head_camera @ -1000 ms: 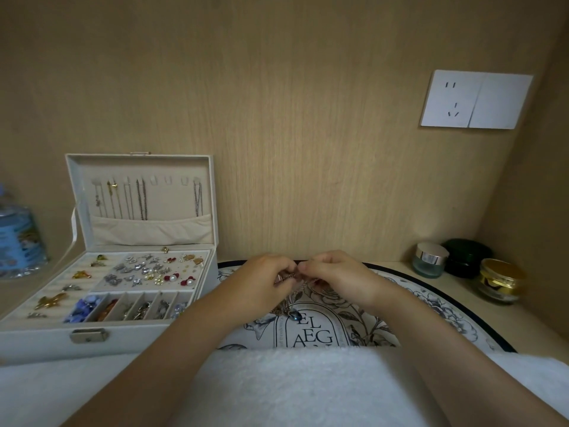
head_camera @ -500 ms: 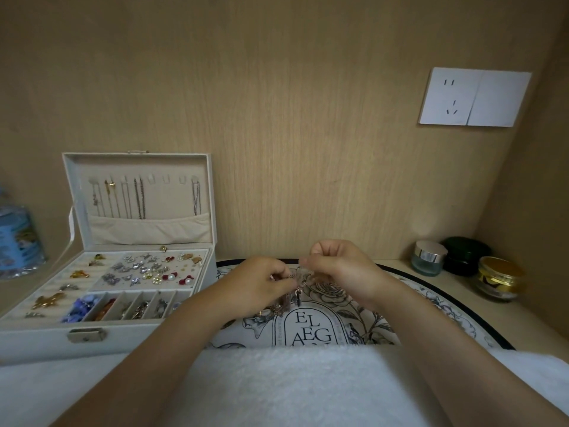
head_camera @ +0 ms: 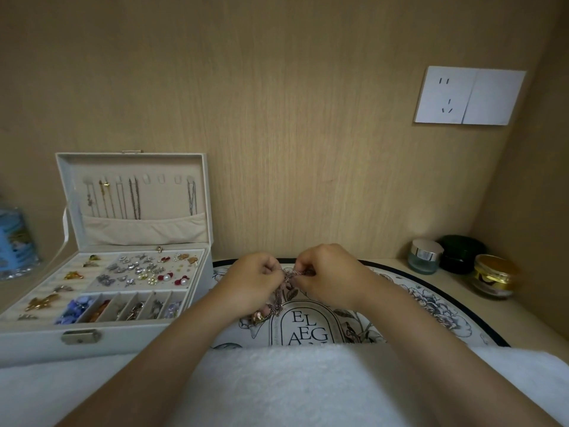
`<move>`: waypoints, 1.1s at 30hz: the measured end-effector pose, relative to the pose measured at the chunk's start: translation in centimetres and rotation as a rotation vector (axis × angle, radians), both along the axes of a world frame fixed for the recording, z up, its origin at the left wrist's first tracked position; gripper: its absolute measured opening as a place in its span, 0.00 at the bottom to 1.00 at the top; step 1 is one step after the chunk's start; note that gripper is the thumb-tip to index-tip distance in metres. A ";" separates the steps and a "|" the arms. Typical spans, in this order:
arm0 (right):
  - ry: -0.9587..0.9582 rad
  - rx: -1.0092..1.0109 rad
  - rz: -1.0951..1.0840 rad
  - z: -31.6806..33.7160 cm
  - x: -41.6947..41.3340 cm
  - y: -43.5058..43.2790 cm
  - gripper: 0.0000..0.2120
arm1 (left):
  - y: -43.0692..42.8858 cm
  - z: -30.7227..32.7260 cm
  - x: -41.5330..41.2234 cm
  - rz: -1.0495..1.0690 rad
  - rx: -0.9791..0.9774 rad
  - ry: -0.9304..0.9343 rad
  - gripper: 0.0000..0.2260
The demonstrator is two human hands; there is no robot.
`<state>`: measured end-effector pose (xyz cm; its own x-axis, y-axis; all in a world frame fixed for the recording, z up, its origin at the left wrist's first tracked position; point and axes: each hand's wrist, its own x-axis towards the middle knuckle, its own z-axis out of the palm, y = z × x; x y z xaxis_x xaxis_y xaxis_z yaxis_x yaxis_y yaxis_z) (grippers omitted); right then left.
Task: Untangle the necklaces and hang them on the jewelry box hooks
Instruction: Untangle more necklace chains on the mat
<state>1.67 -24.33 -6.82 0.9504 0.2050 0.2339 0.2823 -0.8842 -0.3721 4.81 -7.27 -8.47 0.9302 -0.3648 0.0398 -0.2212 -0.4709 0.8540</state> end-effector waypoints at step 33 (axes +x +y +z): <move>0.117 0.496 -0.038 -0.4 -0.1 0.2 0.12 | -0.6 -0.6 0.3 0.076 0.557 -0.838 0.06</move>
<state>1.55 -24.10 -7.23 0.9806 0.0610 0.1863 0.1850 -0.6022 -0.7766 5.09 -7.86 -9.04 0.7022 -0.4716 0.5334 -0.6022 -0.7930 0.0916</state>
